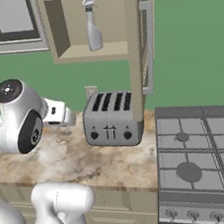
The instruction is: Open the cabinet. Pick the spray and place it next to the sink. Then close the cabinet.
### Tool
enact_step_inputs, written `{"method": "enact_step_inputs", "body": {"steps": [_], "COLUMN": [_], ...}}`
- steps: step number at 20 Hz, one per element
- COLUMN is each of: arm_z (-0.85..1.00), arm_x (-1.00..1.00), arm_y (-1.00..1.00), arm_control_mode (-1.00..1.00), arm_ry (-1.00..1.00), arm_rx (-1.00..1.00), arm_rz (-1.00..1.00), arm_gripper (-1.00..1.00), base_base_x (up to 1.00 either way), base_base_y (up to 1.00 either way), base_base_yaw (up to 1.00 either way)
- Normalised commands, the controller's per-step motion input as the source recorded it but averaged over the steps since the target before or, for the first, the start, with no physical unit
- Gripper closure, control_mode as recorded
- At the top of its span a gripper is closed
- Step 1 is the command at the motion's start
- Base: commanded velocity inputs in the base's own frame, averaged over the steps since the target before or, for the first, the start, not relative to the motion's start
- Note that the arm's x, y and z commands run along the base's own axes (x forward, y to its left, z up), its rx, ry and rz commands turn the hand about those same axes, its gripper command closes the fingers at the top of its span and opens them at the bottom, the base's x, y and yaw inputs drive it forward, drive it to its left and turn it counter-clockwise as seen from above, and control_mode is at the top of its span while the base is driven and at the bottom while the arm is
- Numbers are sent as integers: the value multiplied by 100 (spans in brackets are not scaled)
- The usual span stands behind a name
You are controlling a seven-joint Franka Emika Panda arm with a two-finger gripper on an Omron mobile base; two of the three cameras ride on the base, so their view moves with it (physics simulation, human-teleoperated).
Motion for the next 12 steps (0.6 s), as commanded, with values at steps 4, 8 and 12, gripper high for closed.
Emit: {"method": "enact_step_inputs", "body": {"steps": [4, 8, 12], "arm_z": [44, 80, 77], "arm_x": [4, 0, 0], "arm_y": [20, 4, 0], "arm_control_mode": [-100, -100, -100], "arm_ry": [-18, -2, 0], "arm_rx": [0, 0, 0], "arm_rz": [-8, -7, -4], "arm_gripper": [-100, -100, -100], "base_base_x": [0, 0, 0], "base_base_y": [0, 0, 0], "base_base_yaw": [0, 0, 0]}}
